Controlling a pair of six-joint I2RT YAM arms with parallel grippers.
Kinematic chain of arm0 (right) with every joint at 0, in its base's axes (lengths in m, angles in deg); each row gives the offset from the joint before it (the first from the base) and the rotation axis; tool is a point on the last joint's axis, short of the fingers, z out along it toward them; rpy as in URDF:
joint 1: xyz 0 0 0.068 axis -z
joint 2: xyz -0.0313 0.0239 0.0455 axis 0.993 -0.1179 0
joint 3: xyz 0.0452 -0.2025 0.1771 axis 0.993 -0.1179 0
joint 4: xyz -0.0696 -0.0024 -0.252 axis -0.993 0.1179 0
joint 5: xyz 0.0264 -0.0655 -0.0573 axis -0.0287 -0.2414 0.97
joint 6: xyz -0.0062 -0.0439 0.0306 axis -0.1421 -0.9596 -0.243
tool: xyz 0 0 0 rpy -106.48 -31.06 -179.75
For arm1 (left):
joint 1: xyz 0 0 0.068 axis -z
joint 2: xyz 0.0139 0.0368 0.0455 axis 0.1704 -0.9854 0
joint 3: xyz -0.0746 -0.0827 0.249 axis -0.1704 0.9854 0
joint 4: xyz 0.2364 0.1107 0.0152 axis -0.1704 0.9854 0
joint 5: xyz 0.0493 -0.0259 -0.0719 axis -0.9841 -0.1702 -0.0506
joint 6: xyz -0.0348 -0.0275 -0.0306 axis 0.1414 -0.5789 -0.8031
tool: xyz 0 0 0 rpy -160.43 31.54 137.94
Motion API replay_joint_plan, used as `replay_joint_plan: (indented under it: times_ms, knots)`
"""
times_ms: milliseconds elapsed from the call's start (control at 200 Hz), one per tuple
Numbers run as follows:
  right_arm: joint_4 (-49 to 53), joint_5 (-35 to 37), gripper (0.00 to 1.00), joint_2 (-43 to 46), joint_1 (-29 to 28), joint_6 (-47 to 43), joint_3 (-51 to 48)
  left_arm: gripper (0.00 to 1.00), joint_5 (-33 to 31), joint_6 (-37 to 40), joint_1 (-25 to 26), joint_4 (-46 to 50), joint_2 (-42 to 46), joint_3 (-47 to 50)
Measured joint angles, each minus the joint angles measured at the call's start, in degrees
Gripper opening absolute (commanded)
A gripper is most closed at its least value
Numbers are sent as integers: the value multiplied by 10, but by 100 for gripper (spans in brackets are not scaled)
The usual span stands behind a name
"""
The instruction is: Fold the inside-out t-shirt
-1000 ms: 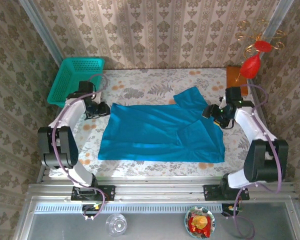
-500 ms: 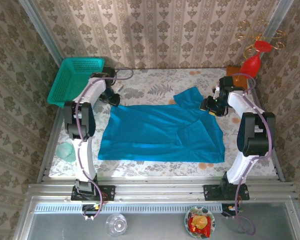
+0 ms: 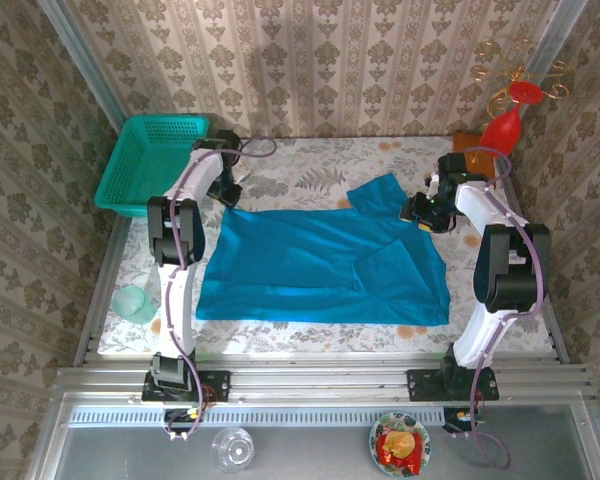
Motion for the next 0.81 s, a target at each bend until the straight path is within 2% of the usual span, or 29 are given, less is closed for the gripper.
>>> replay_joint_plan:
  times_ms: [230, 400, 500, 805]
  knots:
    - [2, -1, 52, -47, -8, -8, 54, 16, 18, 10, 0, 15, -17, -14]
    - [3, 7, 43, -112, -26, -59, 144, 2, 35, 10, -2, 17, -17, -14]
    - [14, 20, 39, -160, -37, -108, 213, 0, 50, 10, -7, 17, -17, -14]
    - [65, 85, 37, -332, -50, -206, 443, 0, 95, -1, -24, 14, -15, -8]
